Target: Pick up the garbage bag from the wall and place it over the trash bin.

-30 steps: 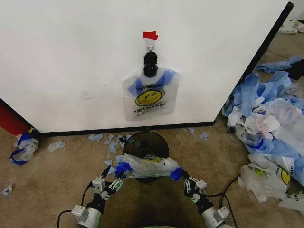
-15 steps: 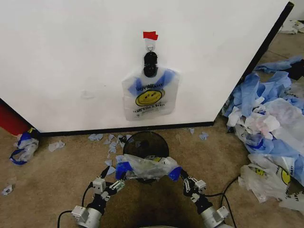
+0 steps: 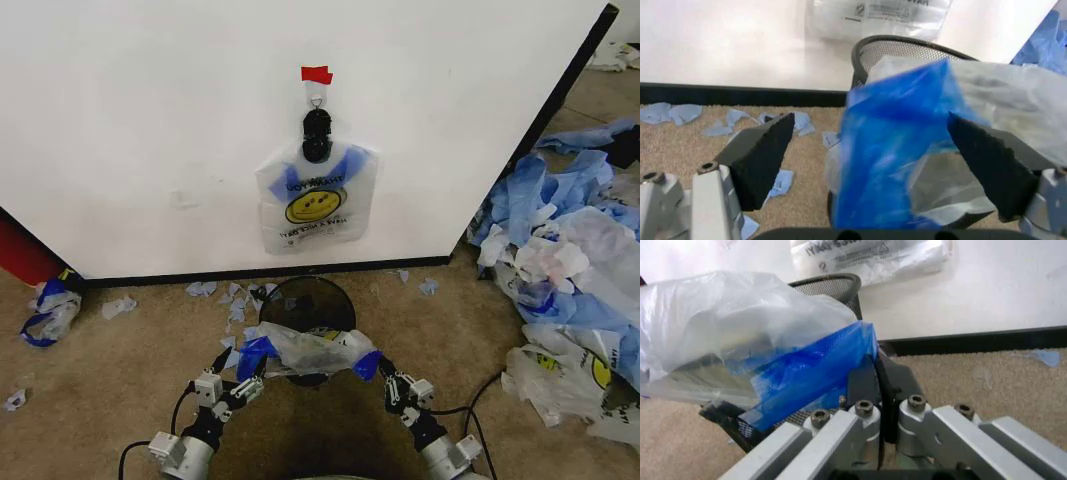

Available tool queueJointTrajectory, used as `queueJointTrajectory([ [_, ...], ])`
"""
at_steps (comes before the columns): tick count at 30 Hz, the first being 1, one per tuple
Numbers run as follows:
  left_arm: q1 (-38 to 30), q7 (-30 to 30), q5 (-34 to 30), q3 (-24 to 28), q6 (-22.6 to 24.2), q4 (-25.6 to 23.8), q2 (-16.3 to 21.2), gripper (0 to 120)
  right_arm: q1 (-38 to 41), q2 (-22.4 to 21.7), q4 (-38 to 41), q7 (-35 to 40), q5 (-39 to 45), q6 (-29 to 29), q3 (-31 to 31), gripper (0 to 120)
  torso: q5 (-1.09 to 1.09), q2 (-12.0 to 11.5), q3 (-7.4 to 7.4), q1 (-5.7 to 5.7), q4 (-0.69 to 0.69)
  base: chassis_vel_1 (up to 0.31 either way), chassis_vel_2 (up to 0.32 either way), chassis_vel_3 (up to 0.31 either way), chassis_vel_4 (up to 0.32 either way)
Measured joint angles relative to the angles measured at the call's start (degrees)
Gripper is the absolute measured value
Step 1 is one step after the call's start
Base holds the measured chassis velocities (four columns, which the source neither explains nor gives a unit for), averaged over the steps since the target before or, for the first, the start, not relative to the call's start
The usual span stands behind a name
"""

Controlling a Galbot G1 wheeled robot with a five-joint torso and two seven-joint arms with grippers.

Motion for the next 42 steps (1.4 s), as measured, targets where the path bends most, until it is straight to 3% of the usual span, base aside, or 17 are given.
queueJointTrajectory([
  [8,0.5,-0.1,0.0,-0.1,0.1,-0.6,0.1,91,-0.3,-0.3,0.7,0.3,0.4,-0.4,0.0,0,0.0,0.0,0.0,0.0,0.0,0.0,0.0,0.0,0.0],
  [13,0.5,0.0,0.0,0.0,0.1,-0.4,-0.1,91,-0.4,-0.3,0.4,0.4,0.3,-0.5,0.0,16,0.0,0.0,0.0,0.0,0.0,0.0,0.0,0.0,0.0],
  [23,0.4,0.0,0.0,0.0,0.1,0.0,0.0,91,-0.6,0.2,-0.6,0.3,0.1,-0.5,-0.4,26,0.0,0.0,0.0,0.0,0.0,0.0,0.0,0.0,0.0],
  [42,1.2,0.0,0.0,0.2,0.6,-0.5,0.5,91,-1.9,-0.7,0.4,-1.6,-0.3,0.1,-1.3,26,0.0,0.0,0.0,0.0,0.0,0.0,0.0,0.0,0.0],
])
